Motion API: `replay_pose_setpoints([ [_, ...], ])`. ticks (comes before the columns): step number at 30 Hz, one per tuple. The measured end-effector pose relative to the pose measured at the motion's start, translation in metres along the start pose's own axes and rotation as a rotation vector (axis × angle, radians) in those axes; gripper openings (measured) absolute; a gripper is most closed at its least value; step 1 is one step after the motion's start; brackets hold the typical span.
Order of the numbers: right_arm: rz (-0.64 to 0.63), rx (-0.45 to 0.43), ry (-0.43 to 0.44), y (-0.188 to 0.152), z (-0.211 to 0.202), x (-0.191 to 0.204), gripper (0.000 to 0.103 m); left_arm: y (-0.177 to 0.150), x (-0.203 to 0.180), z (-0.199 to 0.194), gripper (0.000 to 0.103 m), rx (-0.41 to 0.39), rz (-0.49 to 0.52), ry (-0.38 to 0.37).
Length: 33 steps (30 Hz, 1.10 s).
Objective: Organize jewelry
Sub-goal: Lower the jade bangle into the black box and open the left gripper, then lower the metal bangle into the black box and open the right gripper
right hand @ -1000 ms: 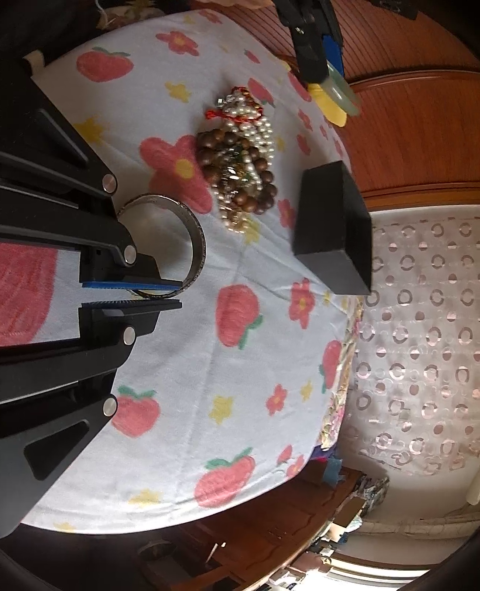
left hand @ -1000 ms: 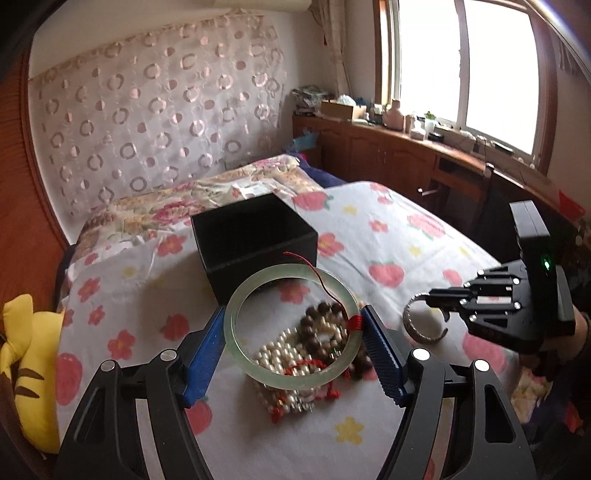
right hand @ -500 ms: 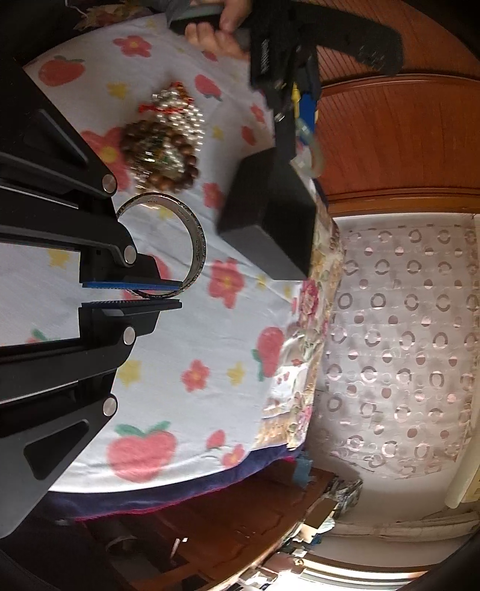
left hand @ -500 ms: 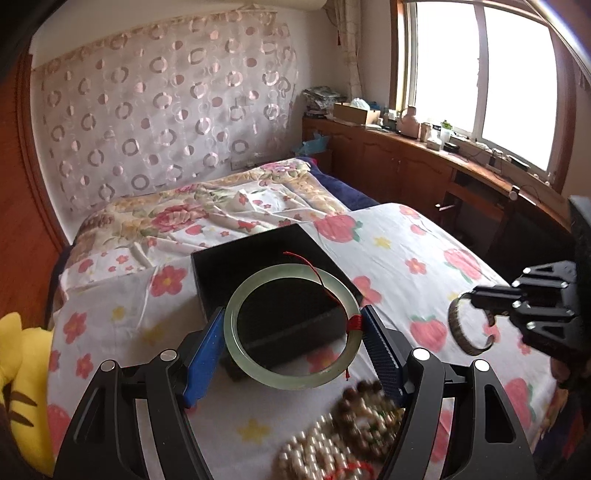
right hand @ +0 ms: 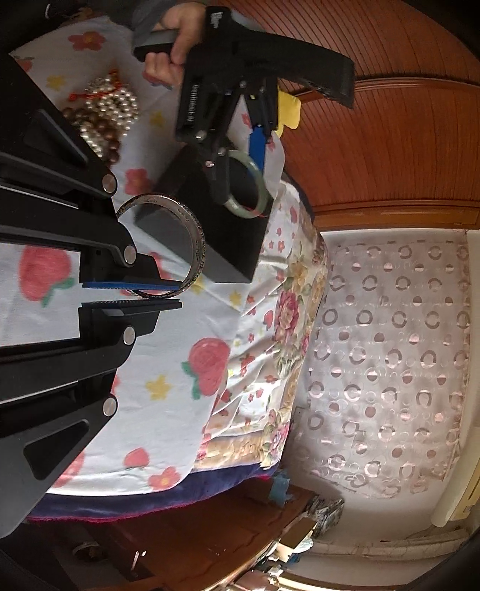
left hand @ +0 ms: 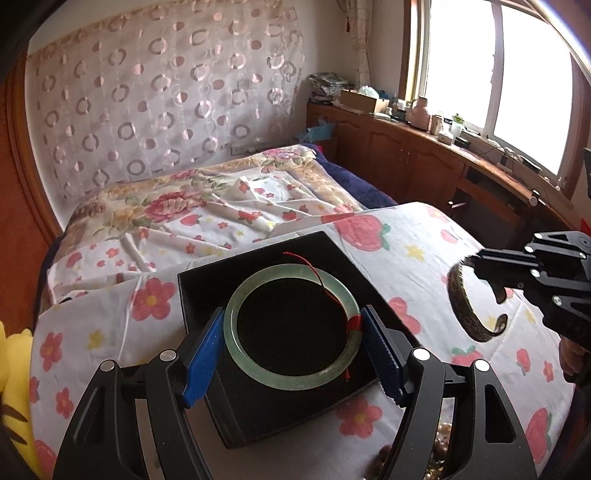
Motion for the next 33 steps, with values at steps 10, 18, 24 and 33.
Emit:
replay_pose_setpoints([
  [10,-0.023,-0.003,0.049,0.027,0.024,0.014,0.005,0.001,0.029,-0.025,0.088,-0.072,-0.058,0.021],
  [18,-0.077,0.013,0.075,0.053,0.052,0.037,0.005,-0.017,0.067,-0.044,0.094,-0.089,-0.129,0.070],
  [24,-0.108,0.039,0.068,0.066,0.074,0.053,0.006,-0.040,0.085,-0.051,0.094,-0.087,-0.169,0.081],
  [33,-0.115,0.020,0.044,0.071,0.066,0.059,0.010,-0.067,0.083,-0.064,0.094,-0.086,-0.189,0.074],
])
Point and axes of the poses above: each gripper's, at about its wrist camera, not at the fingertips, and z roughly the way its jaws point, x to its left, y to its top, the point moved 5 cm from there along z, roughly the way its jaws point, and after that the axes turned 13 degrees about x, right-handed, at the moved point
